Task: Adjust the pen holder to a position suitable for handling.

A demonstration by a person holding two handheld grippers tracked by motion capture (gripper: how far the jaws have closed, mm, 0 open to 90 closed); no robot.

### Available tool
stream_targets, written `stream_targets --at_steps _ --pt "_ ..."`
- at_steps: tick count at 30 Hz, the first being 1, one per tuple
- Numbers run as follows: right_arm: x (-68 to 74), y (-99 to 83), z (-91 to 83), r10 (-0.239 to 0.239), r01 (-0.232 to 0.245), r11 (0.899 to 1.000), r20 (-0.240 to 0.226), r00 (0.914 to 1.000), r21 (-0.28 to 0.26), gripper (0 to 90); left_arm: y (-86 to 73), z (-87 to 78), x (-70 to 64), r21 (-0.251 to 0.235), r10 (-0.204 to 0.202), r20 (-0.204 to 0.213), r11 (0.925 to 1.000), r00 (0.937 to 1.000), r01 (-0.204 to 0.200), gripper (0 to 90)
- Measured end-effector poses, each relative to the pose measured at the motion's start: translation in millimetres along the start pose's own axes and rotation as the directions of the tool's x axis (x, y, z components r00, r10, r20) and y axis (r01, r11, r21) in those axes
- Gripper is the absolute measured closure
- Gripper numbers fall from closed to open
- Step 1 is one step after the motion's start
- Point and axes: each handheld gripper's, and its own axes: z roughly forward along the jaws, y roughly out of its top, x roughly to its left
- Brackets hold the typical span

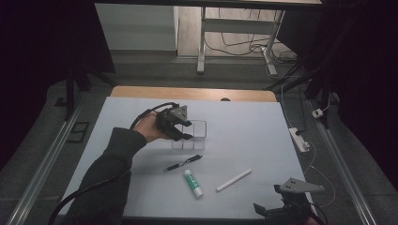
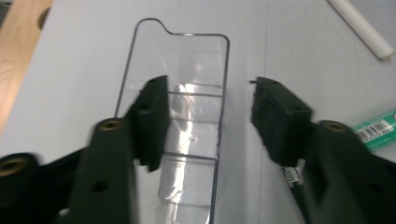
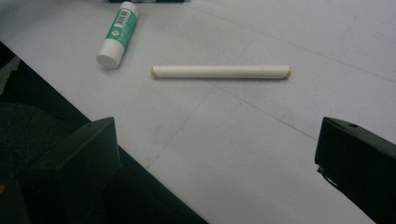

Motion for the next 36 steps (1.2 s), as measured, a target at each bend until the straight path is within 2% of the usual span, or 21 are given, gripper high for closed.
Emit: stream_targets --at_steps 2,6,11,15,19,23,26,28,32,36 --pt "0.1 0.0 0.2 -0.002 0.002 1.0 0.0 1.0 -0.001 0.0 -0.9 -5.0 -2.0 -0.02 -0.026 -0.024 0.9995 0.9994 0.025 32.6" --pt "0.0 0.0 0.2 -0.002 0.002 1.0 0.0 1.0 0.0 0.0 -3.6 -15.7 -7.2 -0.061 -0.09 -0.042 0.9943 0.9951 0.087 22.4" --pt "0.1 0.0 0.3 -0.003 0.003 1.0 0.001 1.0 0.0 0.0 -11.1 -29.5 -17.1 -0.099 -0.186 -0.059 0.9788 0.9809 0.179 15.0" --pt "0.4 0.3 0.6 -0.002 0.002 1.0 0.001 1.0 0.003 0.0 -20.4 -40.6 -26.7 -0.147 -0.253 -0.05 0.9587 0.9661 0.243 9.8" --pt "0.6 0.6 1.0 -0.005 0.005 1.0 0.003 1.0 0.007 0.0 -30.7 -49.7 -34.9 -0.166 -0.294 -0.045 0.9445 0.9546 0.283 6.4" --pt "0.8 0.7 1.3 -0.007 0.007 1.0 0.003 1.0 0.008 0.0 -41.7 -55.7 -40.6 -0.192 -0.343 -0.024 0.9233 0.9389 0.333 4.3" --pt "0.8 0.8 1.4 -0.006 0.006 1.0 0.003 1.0 0.01 0.0 -49.6 -58.6 -44.6 -0.214 -0.371 -0.013 0.9081 0.9286 0.36 3.6" --pt "0.8 0.9 1.5 -0.007 0.007 1.0 0.004 1.0 0.012 0.0 -54.7 -60.0 -47.0 -0.223 -0.383 -0.008 0.9013 0.9239 0.371 3.2" --pt "0.8 0.9 1.7 -0.006 0.006 1.0 0.003 1.0 0.013 0.0 -63.1 -61.6 -54.9 -0.245 -0.422 -0.001 0.879 0.9066 0.409 2.0" --pt "0.8 0.8 1.6 -0.006 0.006 1.0 0.003 1.0 0.012 0.0 -69.4 -64.8 -65.1 -0.248 -0.447 -0.012 0.8677 0.8943 0.431 0.8"
